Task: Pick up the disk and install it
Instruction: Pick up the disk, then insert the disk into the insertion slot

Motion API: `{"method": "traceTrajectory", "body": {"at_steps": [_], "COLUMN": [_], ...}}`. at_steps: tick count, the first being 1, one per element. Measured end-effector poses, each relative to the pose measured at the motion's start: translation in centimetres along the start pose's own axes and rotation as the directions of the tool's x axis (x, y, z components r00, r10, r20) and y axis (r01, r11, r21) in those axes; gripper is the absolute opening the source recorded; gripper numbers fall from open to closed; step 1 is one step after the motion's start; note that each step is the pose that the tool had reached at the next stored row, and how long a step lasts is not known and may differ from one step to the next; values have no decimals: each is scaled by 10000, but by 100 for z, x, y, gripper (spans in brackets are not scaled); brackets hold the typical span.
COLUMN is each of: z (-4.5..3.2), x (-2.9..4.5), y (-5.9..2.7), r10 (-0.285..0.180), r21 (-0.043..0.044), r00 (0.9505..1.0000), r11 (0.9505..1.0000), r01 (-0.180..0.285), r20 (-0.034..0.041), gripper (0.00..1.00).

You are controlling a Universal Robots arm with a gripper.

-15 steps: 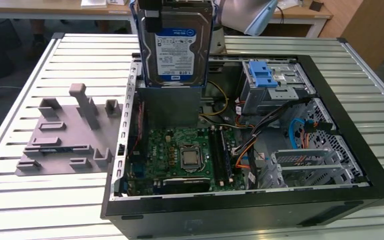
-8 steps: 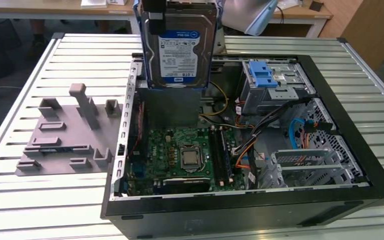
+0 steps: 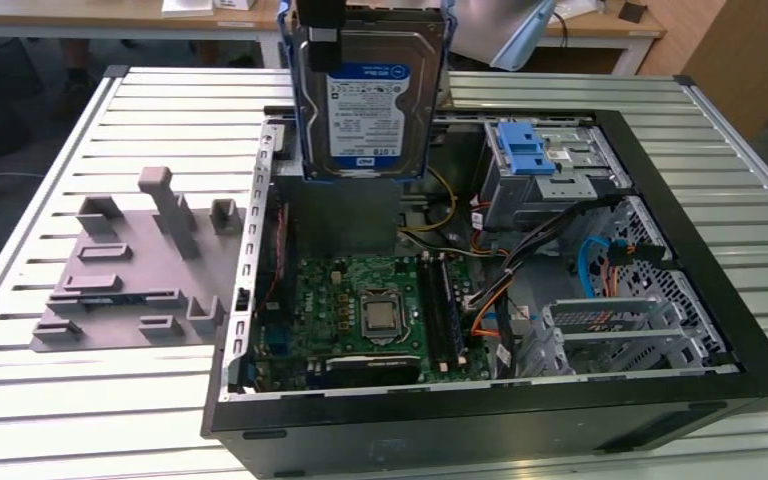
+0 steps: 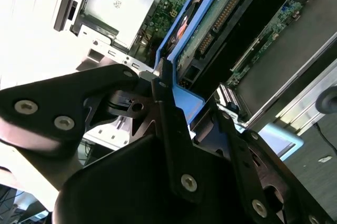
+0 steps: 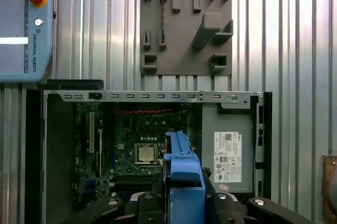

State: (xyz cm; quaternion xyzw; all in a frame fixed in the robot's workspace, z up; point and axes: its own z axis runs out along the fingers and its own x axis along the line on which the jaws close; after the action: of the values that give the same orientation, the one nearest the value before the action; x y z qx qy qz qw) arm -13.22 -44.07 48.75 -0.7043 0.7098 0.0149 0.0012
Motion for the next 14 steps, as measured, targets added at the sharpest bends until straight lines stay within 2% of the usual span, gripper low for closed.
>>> {"method": "traceTrajectory", "body": {"at_steps": [14], "z": [14], "x": [11], "y": [-196], "r10": [1], "r21": [0], "r00": [10000], "r11": [10000], "r01": [-1], "r20": [1], "gripper": [36]}}
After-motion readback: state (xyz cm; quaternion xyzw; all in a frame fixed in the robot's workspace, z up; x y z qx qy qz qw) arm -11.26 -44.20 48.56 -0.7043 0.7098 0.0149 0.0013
